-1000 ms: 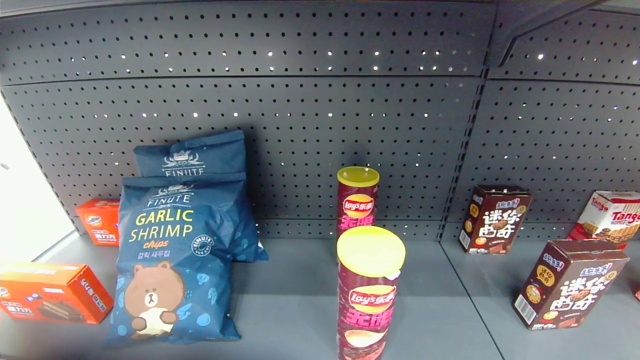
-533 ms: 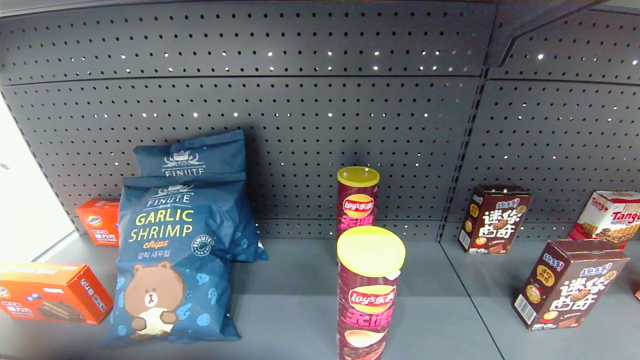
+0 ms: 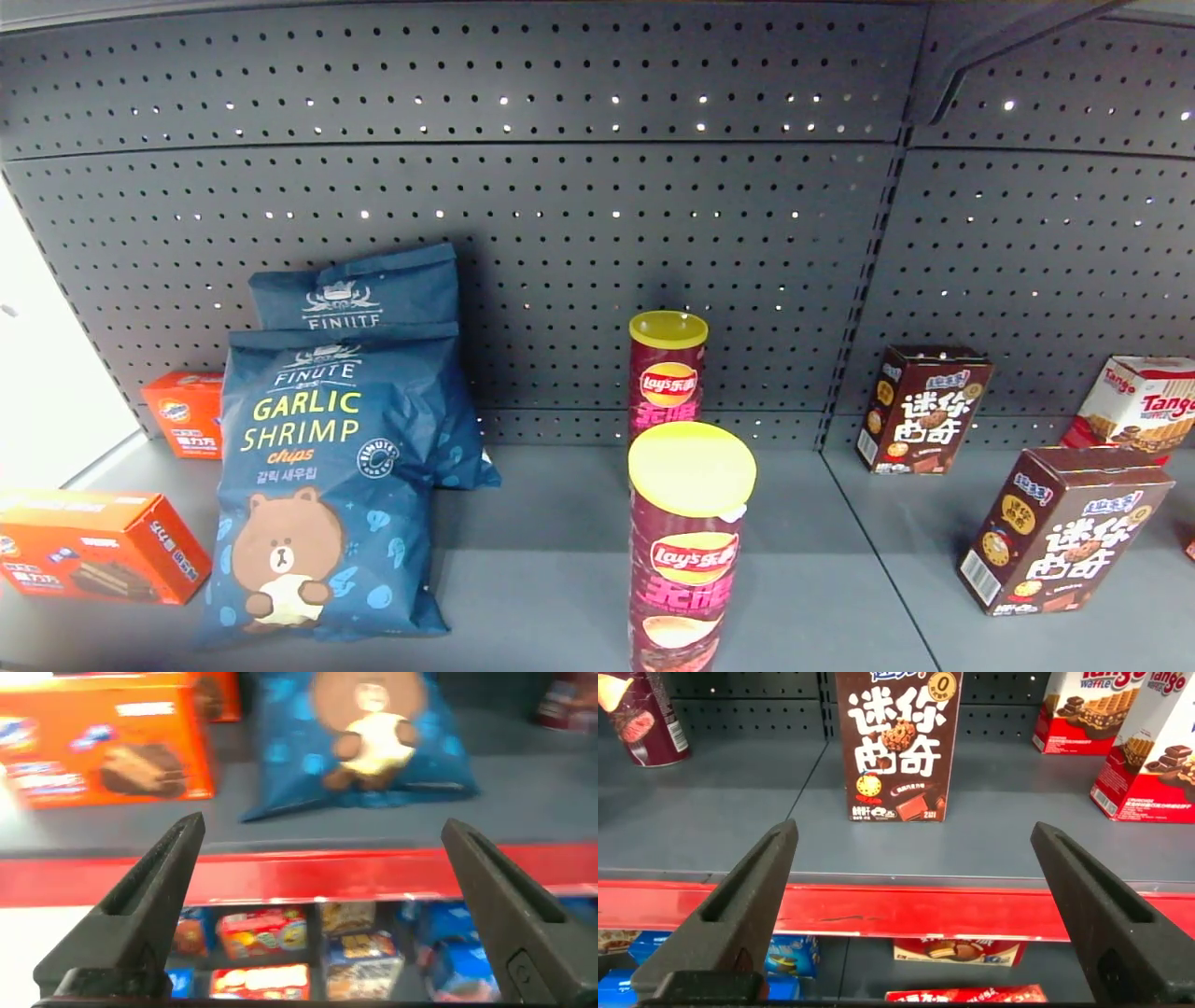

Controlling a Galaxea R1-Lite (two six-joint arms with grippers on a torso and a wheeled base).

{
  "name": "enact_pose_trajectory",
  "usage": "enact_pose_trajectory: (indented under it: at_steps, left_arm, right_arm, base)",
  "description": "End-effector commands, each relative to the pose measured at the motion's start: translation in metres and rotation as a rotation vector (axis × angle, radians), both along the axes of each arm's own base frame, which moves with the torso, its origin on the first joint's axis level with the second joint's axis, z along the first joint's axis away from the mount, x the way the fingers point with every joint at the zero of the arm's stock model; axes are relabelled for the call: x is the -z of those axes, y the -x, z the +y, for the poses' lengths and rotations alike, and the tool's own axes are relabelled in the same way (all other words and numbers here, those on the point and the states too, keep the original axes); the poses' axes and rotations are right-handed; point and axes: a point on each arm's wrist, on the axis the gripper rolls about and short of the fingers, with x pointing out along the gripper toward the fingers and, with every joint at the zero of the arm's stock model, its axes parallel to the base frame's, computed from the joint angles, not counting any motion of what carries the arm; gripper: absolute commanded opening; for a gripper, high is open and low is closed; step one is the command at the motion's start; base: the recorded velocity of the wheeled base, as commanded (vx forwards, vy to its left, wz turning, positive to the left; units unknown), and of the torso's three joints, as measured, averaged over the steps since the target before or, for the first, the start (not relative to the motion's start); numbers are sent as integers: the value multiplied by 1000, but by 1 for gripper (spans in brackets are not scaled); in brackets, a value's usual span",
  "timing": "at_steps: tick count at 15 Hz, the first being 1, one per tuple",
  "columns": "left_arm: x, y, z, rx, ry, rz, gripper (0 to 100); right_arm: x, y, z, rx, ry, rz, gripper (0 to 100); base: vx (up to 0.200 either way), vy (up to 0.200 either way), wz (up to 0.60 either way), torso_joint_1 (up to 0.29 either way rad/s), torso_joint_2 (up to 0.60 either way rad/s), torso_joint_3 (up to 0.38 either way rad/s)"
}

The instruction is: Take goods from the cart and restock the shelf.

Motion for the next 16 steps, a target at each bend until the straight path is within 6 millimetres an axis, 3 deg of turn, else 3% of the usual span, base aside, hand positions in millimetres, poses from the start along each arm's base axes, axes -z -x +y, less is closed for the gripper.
enact_pose_trajectory:
  at_steps: [1, 16]
  left_arm:
    - [1, 5, 0, -3, -7, -64, 100]
    - [2, 5, -1, 12, -8, -61, 100]
  right_arm:
    - [0, 0, 0, -1, 0, 1, 100]
    - [0, 0, 0, -1, 0, 1, 100]
  base:
    - [0, 0, 0, 0, 0, 0]
    - [0, 0, 0, 0, 0, 0]
